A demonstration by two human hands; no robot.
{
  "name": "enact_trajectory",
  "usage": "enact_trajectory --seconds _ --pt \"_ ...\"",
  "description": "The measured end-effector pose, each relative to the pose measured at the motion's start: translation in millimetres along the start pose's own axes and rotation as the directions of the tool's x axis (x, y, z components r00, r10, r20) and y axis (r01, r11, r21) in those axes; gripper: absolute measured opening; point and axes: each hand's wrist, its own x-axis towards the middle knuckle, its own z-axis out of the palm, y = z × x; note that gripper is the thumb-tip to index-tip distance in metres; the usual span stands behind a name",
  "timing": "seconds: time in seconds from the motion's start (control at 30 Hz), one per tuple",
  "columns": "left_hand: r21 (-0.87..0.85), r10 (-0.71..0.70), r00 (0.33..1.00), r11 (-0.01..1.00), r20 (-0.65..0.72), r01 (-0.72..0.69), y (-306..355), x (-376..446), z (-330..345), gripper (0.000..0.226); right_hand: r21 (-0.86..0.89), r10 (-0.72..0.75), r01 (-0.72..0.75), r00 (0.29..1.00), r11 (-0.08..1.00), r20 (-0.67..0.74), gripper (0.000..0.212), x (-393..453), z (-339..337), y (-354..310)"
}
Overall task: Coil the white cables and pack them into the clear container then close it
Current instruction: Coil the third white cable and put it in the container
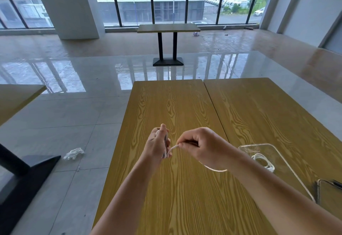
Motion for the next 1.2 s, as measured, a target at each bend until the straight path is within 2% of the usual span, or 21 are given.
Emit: enact_trajectory --seconds 0.1,0.3,0.4,0.53,0.6,0.67,0.73,0.83,1.03,1.13,1.2 --pt "0.071 -0.022 0.992 0.997 0.123 0.014 4.2 -8.9 8.5 0.044 0.058 -0.005 0.013 0.992 0.998 -0.129 0.015 2.3 -1.4 1.6" --pt "0.079 -0.110 0.918 0.993 0.382 0.087 6.2 -21.6 10.2 0.057 0.029 0.013 -0.006 0.967 1.000 -0.254 0.010 7.3 -3.1 10.1" --pt "0.124 -0.117 0.876 0.990 0.468 0.065 6.7 -23.7 5.6 0.044 0.072 0.024 -0.006 0.967 0.997 -0.253 0.012 8.4 -4.5 14.5" --pt "0.116 -0.139 0.804 0.989 0.578 0.087 8.1 -25.5 -2.4 0.013 0.151 0.013 0.013 0.985 0.988 -0.171 0.005 5.9 -9.5 19.9" --pt "0.077 -0.135 0.807 0.991 0.575 0.112 9.4 -25.1 -6.2 0.005 0.154 0.025 0.003 0.984 0.988 -0.179 0.006 4.2 -11.6 24.2" --pt "-0.022 -0.092 0.843 0.992 0.529 0.122 10.6 -23.7 -9.9 0.003 0.133 0.057 -0.026 0.971 0.991 -0.231 0.012 2.9 -13.2 30.1" --pt "-0.148 -0.038 0.899 0.983 0.436 0.113 12.5 -23.3 -11.2 0.006 0.111 0.100 -0.071 0.954 0.991 -0.283 0.014 0.6 -13.4 35.8" --pt "-0.303 -0.007 0.960 0.948 0.279 0.096 13.5 -22.7 -8.3 0.014 0.065 0.129 -0.116 0.953 0.991 -0.274 0.015 -4.2 -9.3 38.7" --pt "-0.522 -0.004 0.973 0.844 0.231 0.127 12.4 -26.0 5.6 0.020 -0.070 0.097 -0.110 0.981 0.991 -0.166 0.018 -6.0 9.0 33.3" --pt "-0.566 0.010 0.971 0.814 0.238 0.130 12.6 -25.6 8.9 0.014 -0.033 0.072 -0.077 0.990 0.996 -0.122 0.029 -9.5 15.6 26.2" --pt "-0.576 -0.010 0.975 0.806 0.223 0.140 10.9 -23.1 10.1 0.012 -0.016 0.070 -0.071 0.993 0.997 -0.093 0.028 -10.8 19.8 22.1"
